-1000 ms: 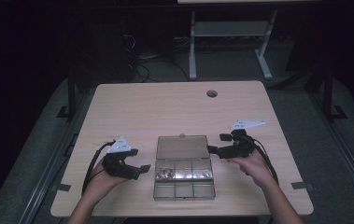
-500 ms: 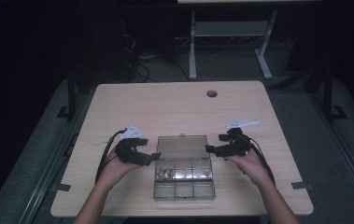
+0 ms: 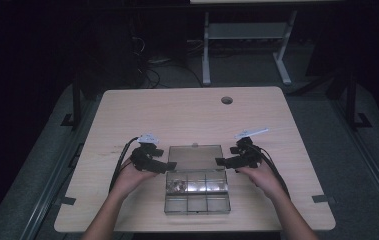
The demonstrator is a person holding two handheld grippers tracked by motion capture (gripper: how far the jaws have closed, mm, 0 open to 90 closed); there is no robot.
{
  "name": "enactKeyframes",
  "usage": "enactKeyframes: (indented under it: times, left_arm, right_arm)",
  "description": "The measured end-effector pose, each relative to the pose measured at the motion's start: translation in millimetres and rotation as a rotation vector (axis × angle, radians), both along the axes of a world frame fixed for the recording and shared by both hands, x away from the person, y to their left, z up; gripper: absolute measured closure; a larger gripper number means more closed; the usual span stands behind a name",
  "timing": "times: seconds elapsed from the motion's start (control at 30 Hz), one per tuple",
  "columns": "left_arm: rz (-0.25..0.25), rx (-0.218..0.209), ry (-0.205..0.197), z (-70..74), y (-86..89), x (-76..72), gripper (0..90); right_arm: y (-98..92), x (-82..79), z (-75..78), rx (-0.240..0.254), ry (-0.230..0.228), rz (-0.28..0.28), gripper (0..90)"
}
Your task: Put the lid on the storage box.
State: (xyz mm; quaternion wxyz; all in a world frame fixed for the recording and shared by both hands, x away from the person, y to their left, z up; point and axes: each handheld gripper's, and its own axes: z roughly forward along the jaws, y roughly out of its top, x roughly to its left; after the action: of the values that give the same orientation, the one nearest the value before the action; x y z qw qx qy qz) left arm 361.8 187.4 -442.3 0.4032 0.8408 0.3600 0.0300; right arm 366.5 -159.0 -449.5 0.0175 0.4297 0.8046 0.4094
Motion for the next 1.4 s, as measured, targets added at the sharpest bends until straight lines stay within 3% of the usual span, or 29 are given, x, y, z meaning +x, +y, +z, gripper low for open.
enactKeyframes:
  times: [0.3, 0.5, 0.83, 1.03, 1.4]
  left_arm:
    - [-0.001, -0.024, 0.040, -5.1, -1.0, 5.4, 19.9]
    - [-0.011, -0.059, 0.116, -11.0, -0.7, 11.5, 21.7]
    - [-0.010, -0.121, 0.194, -20.2, 1.2, 19.2, 20.3]
    - [-0.007, -0.145, 0.219, -24.3, 1.0, 22.1, 17.1]
    - [-0.027, -0.174, 0.221, -27.0, -1.8, 23.5, 17.4]
  right_arm:
    - [9.1, 5.0, -8.8, 0.002, 0.057, 0.021, 14.4]
    - [12.3, 7.4, -12.5, 0.019, 0.074, 0.029, 14.5]
    - [12.0, 11.1, -17.1, 0.074, 0.147, 0.019, 14.5]
    - [15.3, 13.4, -19.4, 0.081, 0.155, 0.028, 13.3]
    - [18.1, 13.0, -20.7, 0.104, 0.160, 0.036, 13.9]
